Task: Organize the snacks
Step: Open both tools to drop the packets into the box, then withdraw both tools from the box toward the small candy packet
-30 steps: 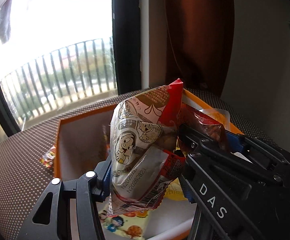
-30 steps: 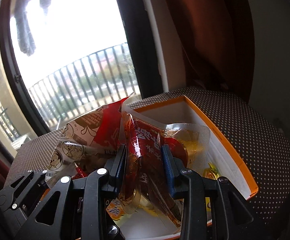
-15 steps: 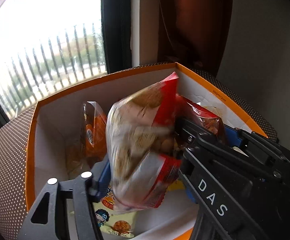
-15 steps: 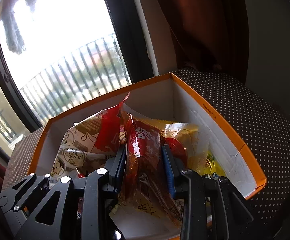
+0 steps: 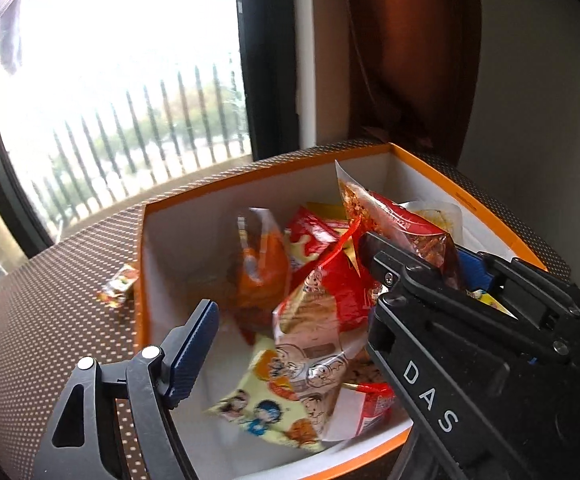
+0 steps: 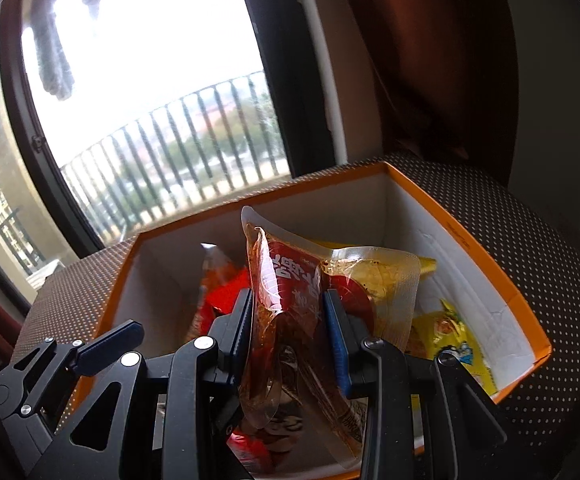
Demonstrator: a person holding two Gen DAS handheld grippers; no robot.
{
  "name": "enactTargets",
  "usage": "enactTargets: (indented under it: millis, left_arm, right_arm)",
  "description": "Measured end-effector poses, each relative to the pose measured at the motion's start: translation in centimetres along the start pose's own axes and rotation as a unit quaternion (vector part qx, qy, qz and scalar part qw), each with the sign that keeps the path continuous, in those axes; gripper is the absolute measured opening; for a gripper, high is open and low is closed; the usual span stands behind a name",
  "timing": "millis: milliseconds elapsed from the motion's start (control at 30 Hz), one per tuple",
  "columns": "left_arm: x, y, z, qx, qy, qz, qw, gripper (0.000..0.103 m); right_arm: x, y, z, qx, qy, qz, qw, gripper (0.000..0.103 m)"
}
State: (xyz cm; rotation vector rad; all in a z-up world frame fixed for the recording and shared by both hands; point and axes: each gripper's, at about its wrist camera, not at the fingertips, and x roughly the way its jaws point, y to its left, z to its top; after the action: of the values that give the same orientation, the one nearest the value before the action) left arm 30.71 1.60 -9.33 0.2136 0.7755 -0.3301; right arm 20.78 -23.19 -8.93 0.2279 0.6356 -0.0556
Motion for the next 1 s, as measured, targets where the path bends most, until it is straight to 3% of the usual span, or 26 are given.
enactTargets:
  millis: [567, 667, 833, 1000]
  left_arm:
    - [-1.6, 3.8, -3.1, -0.056, 0.018, 0.049, 0.9971, 0.080]
    - [-1.3, 4.2, -3.4, -0.065, 0.022, 0.045, 0.9967, 0.080]
    - [-1.0, 4.3, -3.6, -0.064, 0.018, 0.041, 0.9970, 0.082]
    - [-1.9, 3.7, -4.0, -0.062, 0.012, 0.042, 0.9972, 0.083]
  right_arm:
    - [2.6, 6.5, -0.6, -0.029, 0.028, 0.046, 0.998, 0.039]
    - [3.2, 6.9, -0.7, -0.029, 0.041, 0.048, 0.998, 0.046]
    - [2.9, 6.6, -0.9, -0.020, 0.053, 0.054, 0.997, 0.080]
    - [1.9, 6.5, -1.2, -0.021, 0.049, 0.042, 0.998, 0.088]
